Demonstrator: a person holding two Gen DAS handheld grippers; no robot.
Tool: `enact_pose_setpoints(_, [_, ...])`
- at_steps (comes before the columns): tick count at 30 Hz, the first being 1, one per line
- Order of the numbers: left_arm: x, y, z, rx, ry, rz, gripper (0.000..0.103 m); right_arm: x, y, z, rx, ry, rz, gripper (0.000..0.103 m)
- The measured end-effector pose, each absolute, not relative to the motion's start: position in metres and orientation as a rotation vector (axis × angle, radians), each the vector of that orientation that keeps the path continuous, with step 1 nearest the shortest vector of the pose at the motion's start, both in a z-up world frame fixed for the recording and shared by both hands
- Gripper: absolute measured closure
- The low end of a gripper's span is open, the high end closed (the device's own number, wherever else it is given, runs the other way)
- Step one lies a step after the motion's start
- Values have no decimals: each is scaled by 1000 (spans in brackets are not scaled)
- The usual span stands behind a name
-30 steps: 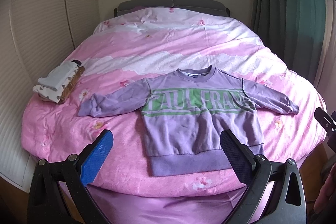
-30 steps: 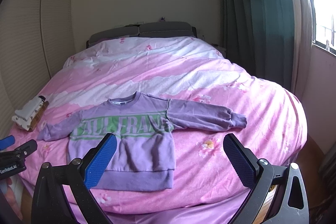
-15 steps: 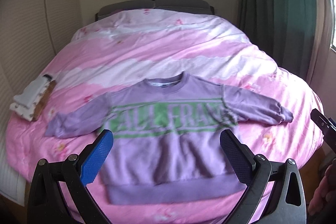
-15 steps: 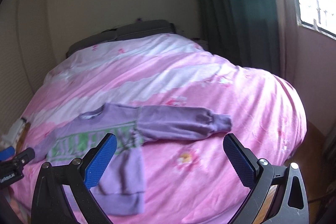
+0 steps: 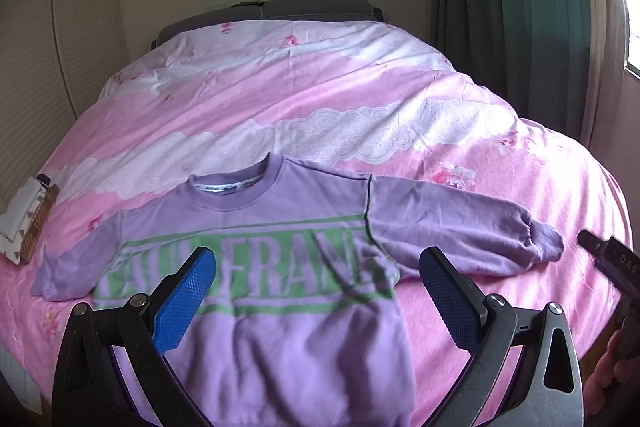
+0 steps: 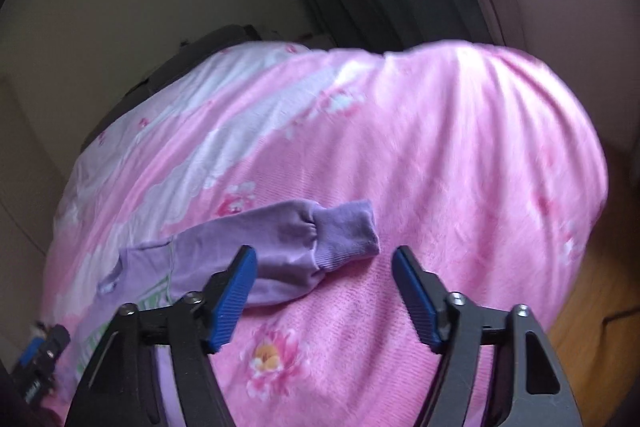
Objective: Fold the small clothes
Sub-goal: 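Grasp the sweatshirt sleeve cuff with the right gripper and lift it, then carry the cuff across the sweatshirt body with the right gripper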
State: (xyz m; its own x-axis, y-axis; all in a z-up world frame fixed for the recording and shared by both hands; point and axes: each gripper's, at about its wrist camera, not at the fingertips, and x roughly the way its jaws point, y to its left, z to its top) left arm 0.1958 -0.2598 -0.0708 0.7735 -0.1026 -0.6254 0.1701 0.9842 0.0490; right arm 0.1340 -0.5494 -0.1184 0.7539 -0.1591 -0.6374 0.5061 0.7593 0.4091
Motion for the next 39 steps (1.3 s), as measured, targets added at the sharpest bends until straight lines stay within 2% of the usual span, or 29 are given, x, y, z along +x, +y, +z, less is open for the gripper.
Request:
enact_pose_setpoints(5, [218,-280,-91,111,700,-135,0,150,-565,-151,754,648,-380,44])
enact_pose_setpoints(11, [240,-286,-108,95,716,-117,0,166,-580,-179,878,664,-371,44])
enact_pose_setpoints(14, [250,-284,-113,74,730,-108,0,175,-585,-192,931,676,-350,53])
enact_pose_setpoints(16, [254,-284,-116,65,735,-104,0,178,-588,-197,954,668,-357,54])
enact_pose_setpoints(20, [258,-287,-119,65,737,-107,0,180,-595,-204,994,640,-372,67])
enact_pose_setpoints(21, [257,-287,-119,64,737,-106,0,179,-596,-205,998,632,-373,77])
enact_pose_setpoints(22, [258,-286,-119,63,738,-106,0,178,-596,-204,998,627,-372,81])
enact_pose_setpoints(23, [258,-286,-118,62,740,-104,0,178,-596,-203,992,622,-366,87])
enact_pose_setpoints(26, [257,-280,-116,63,747,-95,0,175,-587,-187,909,607,-382,90])
enact_pose_setpoints(32, [250,-238,-104,44,744,-44,0,180,-549,-142,693,547,-407,90])
enact_pose_setpoints(39, [237,-159,-82,22,704,64,0,192,-460,-80,415,439,-366,91])
